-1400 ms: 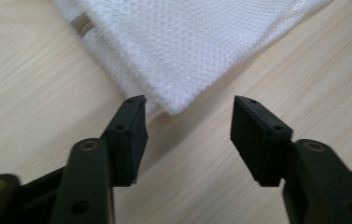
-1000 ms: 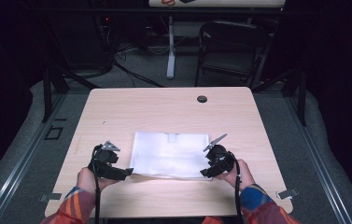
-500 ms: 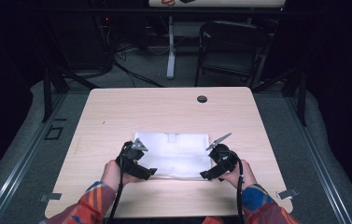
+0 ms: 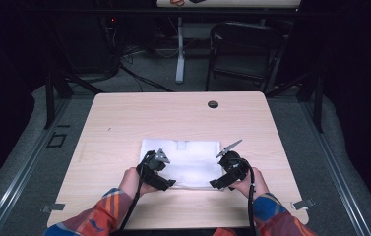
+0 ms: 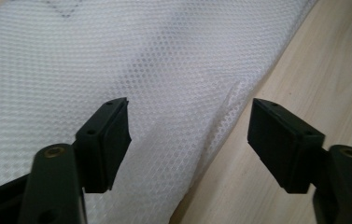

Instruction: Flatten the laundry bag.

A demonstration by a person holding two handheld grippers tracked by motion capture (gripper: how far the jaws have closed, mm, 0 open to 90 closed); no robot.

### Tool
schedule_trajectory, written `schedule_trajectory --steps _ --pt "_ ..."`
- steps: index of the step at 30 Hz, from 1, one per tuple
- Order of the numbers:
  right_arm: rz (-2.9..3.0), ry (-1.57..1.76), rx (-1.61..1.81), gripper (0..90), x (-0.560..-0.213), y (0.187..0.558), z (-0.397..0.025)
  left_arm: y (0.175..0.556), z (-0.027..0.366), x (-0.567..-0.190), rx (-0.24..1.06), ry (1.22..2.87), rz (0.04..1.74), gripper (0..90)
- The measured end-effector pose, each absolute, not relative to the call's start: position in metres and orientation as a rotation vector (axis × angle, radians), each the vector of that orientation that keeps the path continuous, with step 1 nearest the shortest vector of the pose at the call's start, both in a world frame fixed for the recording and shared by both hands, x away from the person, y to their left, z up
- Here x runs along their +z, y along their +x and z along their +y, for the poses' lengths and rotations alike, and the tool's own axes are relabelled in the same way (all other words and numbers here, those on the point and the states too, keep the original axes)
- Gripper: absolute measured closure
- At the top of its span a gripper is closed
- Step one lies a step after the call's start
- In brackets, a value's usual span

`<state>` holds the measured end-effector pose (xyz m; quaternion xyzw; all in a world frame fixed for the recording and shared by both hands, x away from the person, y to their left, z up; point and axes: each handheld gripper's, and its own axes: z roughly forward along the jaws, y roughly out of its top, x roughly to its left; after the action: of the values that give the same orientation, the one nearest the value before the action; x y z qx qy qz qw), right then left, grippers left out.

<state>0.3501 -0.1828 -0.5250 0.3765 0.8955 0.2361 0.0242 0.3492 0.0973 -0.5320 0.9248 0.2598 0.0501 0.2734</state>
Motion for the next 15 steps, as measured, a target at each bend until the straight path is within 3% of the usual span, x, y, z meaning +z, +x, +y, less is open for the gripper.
schedule_trajectory --steps 10,15 --pt "2.772 1.174 0.736 18.6 -0.526 0.348 -0.185 0.353 0.088 -0.538 0.098 2.515 0.634 44.3" --pt "2.775 1.176 0.731 19.3 -0.527 0.348 -0.185 0.354 0.081 -0.545 0.089 2.571 0.592 55.9"
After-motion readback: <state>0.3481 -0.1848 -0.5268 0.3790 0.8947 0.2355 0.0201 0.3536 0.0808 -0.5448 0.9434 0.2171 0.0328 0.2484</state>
